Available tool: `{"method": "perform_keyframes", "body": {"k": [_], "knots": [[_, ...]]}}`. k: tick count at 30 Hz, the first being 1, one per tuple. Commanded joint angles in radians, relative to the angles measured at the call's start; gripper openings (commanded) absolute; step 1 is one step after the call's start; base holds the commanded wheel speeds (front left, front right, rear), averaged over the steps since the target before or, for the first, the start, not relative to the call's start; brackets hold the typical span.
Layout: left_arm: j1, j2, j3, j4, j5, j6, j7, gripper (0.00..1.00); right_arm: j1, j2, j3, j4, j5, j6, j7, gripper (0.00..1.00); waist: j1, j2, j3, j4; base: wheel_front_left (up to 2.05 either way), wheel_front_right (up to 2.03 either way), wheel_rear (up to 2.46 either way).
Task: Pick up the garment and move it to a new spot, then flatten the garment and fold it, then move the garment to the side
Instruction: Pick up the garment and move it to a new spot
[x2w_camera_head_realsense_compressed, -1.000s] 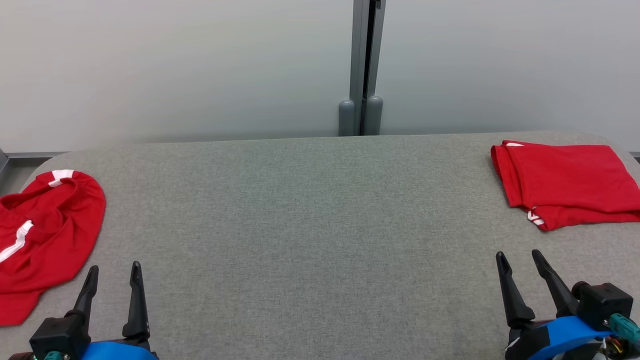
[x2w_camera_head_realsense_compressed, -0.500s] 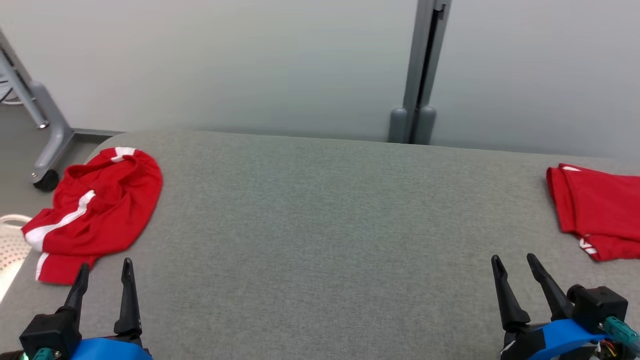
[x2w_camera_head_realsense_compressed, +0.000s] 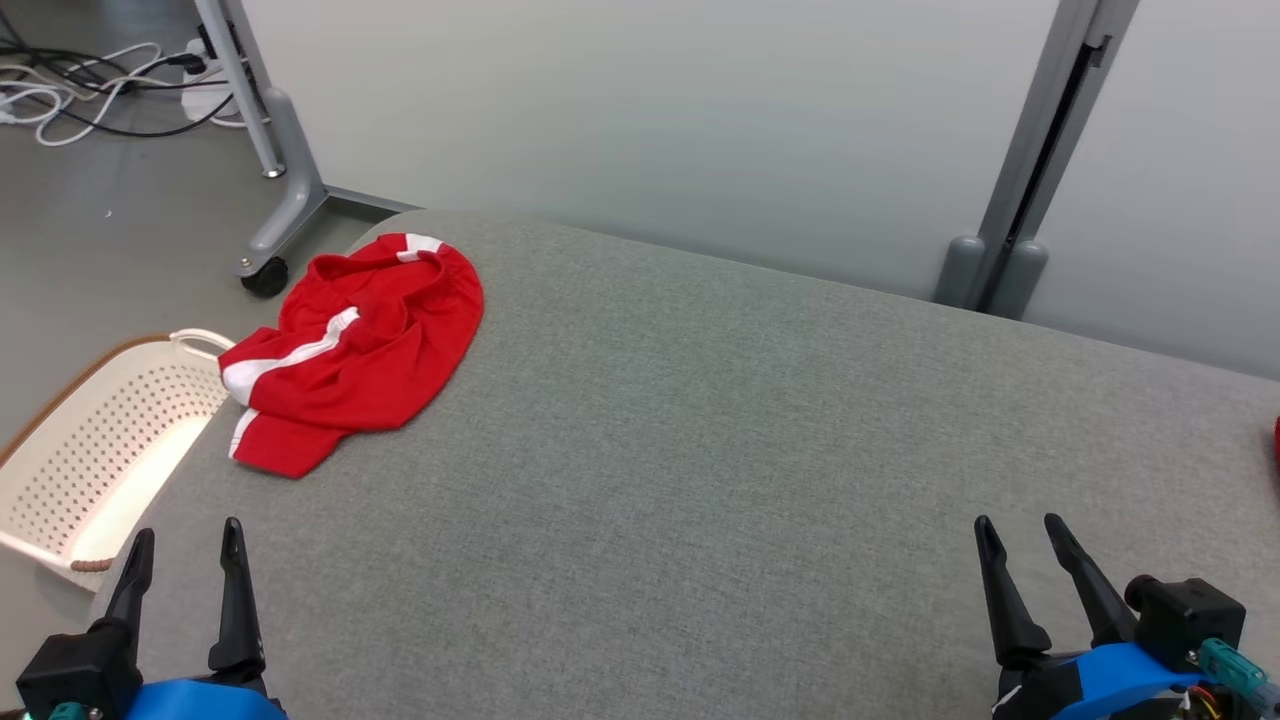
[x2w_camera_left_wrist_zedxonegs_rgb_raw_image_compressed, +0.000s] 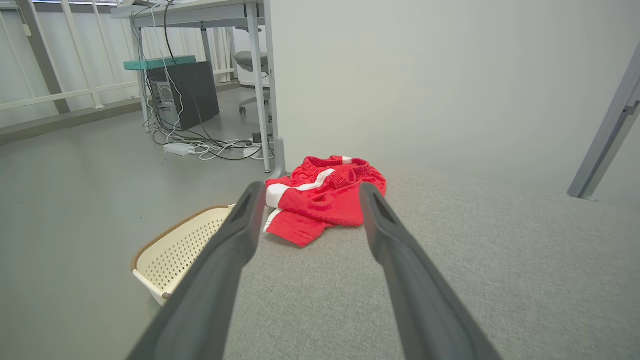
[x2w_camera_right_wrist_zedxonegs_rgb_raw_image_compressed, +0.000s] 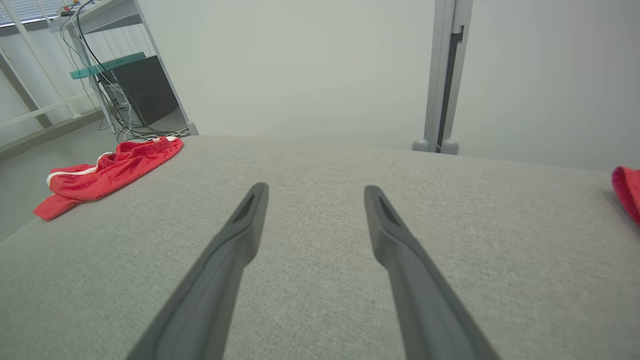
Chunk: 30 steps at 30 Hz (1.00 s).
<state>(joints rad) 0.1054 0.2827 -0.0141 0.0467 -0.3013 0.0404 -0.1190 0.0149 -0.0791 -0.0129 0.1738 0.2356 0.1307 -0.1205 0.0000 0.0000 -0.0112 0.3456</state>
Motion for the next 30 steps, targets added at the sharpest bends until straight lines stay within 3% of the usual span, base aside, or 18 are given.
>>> {"method": "perform_keyframes", "body": {"k": [1, 14, 22, 30], "knots": [[0.009, 0.004, 0.002, -0.006, -0.006, 0.005, -0.002, 1.0, -0.002, 0.0, -0.003, 0.001, 0.001, 0.0, -0.006, 1.0, 0.0, 0.0, 0.012, 0.02, 0.0, 0.0, 0.0], [0.003, 0.01, 0.008, -0.003, -0.016, 0.019, -0.015, 1.0, -0.003, 0.003, 0.0, 0.001, -0.003, 0.0, 0.0, 1.0, 0.0, 0.0, 0.022, 0.067, 0.0, 0.0, 0.0], [-0.088, 0.016, 0.016, 0.01, -0.031, 0.014, -0.025, 1.0, -0.015, -0.013, -0.011, -0.01, -0.005, 0.0, 0.014, 1.0, 0.0, 0.0, 0.045, 0.026, 0.0, 0.0, 0.0], [-0.368, 0.056, 0.019, 0.122, -0.043, -0.021, -0.032, 1.0, -0.071, -0.067, -0.031, -0.087, -0.028, 0.0, 0.061, 1.0, 0.0, 0.0, 0.172, -0.064, 0.0, 0.0, 0.0]]}}
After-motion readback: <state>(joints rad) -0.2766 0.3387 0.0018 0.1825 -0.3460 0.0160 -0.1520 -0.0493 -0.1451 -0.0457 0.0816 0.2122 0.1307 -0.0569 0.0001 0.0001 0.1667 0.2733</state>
